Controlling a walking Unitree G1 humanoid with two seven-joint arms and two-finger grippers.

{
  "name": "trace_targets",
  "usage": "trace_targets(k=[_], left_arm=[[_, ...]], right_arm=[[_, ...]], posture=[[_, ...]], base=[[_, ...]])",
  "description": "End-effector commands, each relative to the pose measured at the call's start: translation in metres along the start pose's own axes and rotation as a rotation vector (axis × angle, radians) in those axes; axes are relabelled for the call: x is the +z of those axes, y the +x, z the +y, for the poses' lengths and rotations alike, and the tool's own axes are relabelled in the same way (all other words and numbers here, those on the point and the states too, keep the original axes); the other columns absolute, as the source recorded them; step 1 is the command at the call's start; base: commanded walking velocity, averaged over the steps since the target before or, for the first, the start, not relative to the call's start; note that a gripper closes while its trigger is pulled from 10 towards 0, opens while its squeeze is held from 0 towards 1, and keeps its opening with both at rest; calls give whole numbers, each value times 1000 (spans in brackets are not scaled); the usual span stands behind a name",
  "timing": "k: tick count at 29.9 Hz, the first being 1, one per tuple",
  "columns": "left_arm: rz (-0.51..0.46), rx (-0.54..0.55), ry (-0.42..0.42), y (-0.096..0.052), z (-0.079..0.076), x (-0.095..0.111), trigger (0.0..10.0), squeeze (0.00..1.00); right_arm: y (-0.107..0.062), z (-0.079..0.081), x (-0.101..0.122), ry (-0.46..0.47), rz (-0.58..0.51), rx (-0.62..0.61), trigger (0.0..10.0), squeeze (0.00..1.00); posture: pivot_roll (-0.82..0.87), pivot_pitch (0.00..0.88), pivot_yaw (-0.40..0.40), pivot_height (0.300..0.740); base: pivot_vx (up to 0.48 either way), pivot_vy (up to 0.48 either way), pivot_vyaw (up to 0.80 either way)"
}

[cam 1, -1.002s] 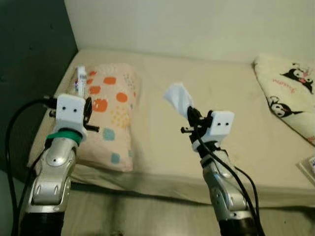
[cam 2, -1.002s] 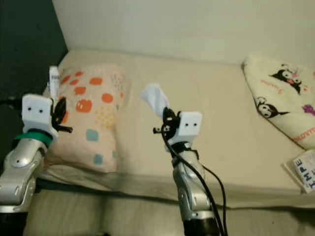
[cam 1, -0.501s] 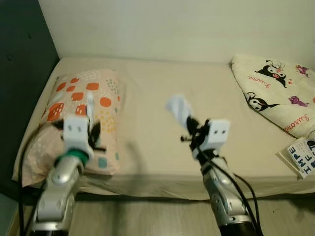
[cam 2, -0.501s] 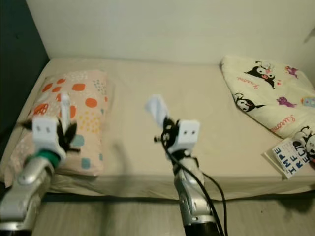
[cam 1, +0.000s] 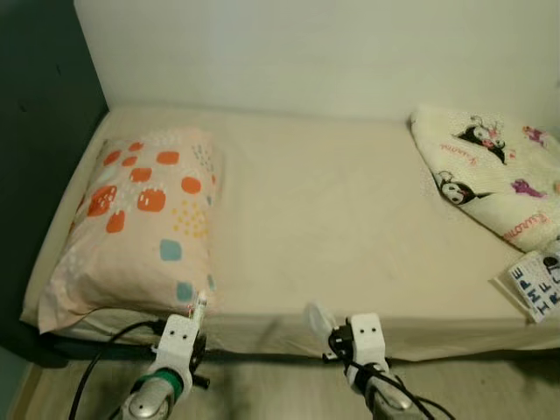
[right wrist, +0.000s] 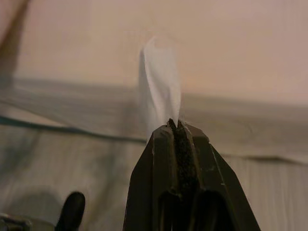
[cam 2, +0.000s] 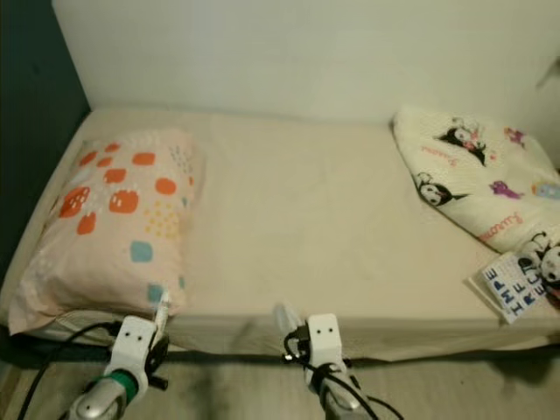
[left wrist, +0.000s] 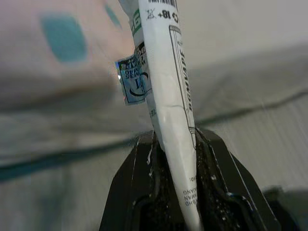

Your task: Clean up the room

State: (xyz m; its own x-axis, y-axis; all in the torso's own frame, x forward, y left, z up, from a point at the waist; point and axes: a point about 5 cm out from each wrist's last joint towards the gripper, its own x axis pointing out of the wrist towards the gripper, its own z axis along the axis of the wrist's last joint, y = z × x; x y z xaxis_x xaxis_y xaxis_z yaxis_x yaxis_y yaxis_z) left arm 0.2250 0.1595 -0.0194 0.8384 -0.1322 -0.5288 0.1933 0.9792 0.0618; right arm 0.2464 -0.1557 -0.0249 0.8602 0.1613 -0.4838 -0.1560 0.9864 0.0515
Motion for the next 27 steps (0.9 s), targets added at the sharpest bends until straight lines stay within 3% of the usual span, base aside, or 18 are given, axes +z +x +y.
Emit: trace_targets(k=[1, 3, 21, 27], left_arm=[[15, 2, -13, 0, -1, -7, 10000, 0], [19, 14, -13, 1, 2, -9, 10000, 0], [96, 74, -33, 8, 14, -26, 10000, 0], [131, 95, 0, 9, 16, -31, 10000, 0]], right_arm=[[-1, -4, -8, -4, 32, -19, 10000, 0], [-1, -5, -12, 4, 48, -25, 10000, 0], [-2, 0, -26, -3, 97, -31, 10000, 0], [-4, -2, -31, -5, 112, -34, 10000, 0]], posture=[[89, 0, -25, 740], [86, 0, -23, 740], [80, 0, -18, 740], [76, 0, -18, 740]], base=[[0, 0, 0], [0, 0, 0], [0, 0, -729], [0, 0, -738]])
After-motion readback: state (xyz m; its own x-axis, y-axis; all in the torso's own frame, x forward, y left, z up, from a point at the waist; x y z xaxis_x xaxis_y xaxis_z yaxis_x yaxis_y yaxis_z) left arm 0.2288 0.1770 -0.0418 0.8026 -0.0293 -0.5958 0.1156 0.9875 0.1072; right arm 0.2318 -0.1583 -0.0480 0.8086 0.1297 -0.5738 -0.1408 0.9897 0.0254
